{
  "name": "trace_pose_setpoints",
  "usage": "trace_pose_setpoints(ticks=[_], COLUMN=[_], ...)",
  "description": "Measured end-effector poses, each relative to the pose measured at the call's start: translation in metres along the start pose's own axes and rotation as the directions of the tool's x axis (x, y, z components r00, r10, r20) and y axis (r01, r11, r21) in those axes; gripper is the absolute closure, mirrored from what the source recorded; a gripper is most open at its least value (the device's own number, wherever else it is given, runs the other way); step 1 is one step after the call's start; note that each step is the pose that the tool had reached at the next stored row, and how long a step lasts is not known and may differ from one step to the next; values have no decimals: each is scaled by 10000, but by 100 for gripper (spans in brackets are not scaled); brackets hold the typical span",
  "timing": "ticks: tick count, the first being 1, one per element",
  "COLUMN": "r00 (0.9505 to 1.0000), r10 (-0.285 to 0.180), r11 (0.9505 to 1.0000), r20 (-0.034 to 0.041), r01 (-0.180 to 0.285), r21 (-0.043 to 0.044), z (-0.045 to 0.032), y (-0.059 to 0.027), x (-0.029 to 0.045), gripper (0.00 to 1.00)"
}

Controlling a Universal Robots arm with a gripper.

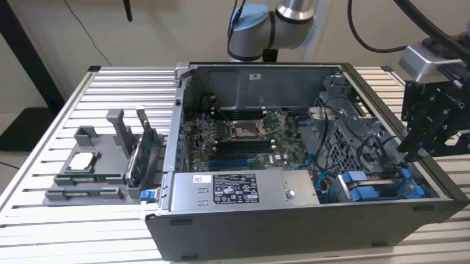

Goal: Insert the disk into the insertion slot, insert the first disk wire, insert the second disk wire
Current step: 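Insert the second disk wire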

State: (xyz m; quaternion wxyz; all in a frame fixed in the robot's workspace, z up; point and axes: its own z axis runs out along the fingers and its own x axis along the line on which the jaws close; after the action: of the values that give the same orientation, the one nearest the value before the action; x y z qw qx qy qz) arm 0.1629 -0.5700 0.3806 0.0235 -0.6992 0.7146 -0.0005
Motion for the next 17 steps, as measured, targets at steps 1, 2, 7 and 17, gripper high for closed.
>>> trace_pose_setpoints(ticks=[1, 2, 7, 17], r00=[10000, 10000, 10000, 10000], r10=[1, 1, -1, 3], r11=[10000, 10000, 10000, 10000], r20=[-6, -12, -44, -45], r01=[-1, -1, 1, -3], r21=[-11, -17, -26, -26], z=[-26, -51, -142, -143], y=[-1, -2, -6, -4], x=[-1, -2, -9, -54], gripper=[73, 73, 73, 73])
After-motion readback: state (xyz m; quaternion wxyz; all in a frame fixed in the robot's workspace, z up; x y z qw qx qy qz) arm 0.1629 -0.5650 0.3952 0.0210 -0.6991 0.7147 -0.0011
